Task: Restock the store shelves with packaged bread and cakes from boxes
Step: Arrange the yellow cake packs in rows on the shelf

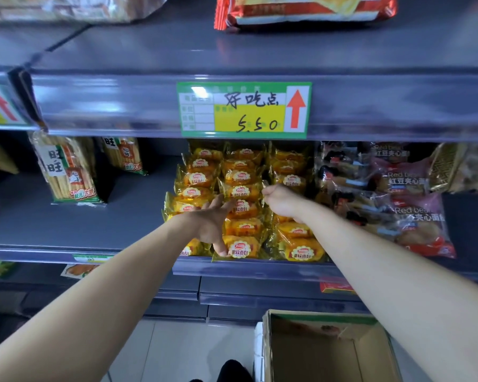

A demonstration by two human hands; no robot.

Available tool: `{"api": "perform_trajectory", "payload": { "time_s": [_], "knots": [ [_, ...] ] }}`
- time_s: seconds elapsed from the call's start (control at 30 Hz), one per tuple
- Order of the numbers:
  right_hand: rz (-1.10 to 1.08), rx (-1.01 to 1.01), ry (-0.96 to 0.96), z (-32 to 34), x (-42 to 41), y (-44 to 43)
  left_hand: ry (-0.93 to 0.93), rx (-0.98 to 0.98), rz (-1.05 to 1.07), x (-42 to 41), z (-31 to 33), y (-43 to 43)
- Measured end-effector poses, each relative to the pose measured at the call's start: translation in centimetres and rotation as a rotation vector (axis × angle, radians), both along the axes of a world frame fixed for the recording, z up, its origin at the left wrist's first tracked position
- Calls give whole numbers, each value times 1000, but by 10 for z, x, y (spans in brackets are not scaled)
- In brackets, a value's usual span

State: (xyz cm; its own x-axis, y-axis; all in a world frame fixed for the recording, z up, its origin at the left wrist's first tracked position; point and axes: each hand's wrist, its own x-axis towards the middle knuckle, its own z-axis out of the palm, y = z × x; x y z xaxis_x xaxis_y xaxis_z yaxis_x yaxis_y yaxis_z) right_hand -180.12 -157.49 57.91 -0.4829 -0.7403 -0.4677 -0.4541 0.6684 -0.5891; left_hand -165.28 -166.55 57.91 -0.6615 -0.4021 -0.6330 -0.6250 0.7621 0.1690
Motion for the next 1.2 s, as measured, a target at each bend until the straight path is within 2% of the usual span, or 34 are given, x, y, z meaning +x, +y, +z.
{"api": "perform_trajectory", "payload": {
  "time_s": [0.23,0.43,0.63,0.77,1.03,1.2],
  "knots": [
    [15,57,25,1,3,-5,137,-164,3,0,-11,1],
    [-10,36,16,-6,0,-6,271,-231,17,8,-20,-1],
    [18,19,18,-5,2,-2,280,-262,-9,12,-19,1],
    [117,84,207,-2,7,6,283,-251,-16,20,-20,5],
    [112,-130,366,-8,25,5,332,-284,29,28,-25,8],
    [77,-197,288,-14,20,7,324,-325,61,24,-29,11]
  ]
}}
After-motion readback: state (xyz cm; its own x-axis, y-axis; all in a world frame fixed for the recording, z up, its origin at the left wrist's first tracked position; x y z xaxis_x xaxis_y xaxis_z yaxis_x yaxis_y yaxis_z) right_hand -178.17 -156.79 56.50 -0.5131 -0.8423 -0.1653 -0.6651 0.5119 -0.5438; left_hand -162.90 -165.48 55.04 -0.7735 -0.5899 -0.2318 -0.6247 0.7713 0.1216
